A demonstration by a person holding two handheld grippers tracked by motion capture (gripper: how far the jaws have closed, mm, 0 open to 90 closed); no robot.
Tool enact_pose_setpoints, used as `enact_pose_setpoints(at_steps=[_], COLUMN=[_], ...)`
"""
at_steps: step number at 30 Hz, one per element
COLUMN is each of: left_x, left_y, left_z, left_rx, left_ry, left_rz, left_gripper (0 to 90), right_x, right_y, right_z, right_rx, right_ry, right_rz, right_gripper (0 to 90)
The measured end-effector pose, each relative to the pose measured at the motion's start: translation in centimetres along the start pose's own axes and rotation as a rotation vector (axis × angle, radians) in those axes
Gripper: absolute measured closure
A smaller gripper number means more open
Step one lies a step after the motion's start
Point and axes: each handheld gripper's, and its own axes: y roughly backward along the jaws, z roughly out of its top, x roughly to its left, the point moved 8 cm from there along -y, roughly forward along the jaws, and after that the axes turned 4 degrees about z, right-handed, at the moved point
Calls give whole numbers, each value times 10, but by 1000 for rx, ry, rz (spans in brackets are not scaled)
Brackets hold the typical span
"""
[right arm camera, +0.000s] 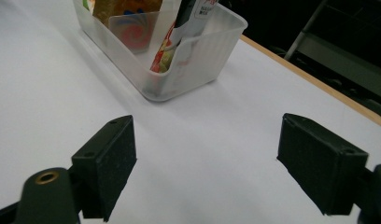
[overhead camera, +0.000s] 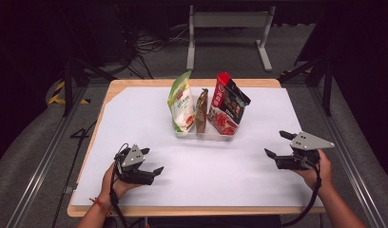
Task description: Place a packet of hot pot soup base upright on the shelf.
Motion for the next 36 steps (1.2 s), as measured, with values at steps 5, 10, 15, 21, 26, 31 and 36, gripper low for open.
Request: enact_pose_setpoints(at_steps=[5, 10, 15, 21, 26, 31, 36], left_x=[0, 0, 1, 2, 2, 2, 0], left_y=[-1, 0, 1, 2, 3, 3, 4], left_z=[0, -1, -2, -3, -2, -4, -2], left_rx=[3, 3, 2, 2, -1, 4, 2], left_ry=[3, 2, 4, 9, 7, 8, -4], left_rz=[-1, -2, -2, 4, 8, 10, 13], left_gripper=[157, 156, 156, 156, 156, 156, 156], right_x=[-1, -2, -3, -6, -9, -9, -9], right_y=[4, 6, 9, 13, 19, 25, 29], right_z=[-13, -26, -44, -61, -73, -83, -82], right_rx=[1, 12, 32, 47, 48, 44, 27], right_ry=[-14, -31, -49, -65, -106, -131, -121], right_rz=[0, -3, -1, -13, -23, -29, -44], right_gripper=[182, 180, 173, 169, 165, 165, 165])
